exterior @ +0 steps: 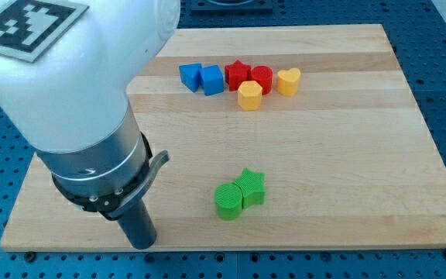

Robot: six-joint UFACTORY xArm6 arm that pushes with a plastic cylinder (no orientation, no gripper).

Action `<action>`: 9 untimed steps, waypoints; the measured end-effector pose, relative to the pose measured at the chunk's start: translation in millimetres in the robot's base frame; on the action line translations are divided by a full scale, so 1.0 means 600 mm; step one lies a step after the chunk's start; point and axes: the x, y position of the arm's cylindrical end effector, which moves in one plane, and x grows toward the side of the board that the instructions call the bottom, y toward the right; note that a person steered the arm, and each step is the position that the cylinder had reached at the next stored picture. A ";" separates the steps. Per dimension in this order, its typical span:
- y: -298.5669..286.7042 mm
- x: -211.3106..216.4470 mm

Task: Push the green star above the green circle

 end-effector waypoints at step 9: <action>0.279 -0.140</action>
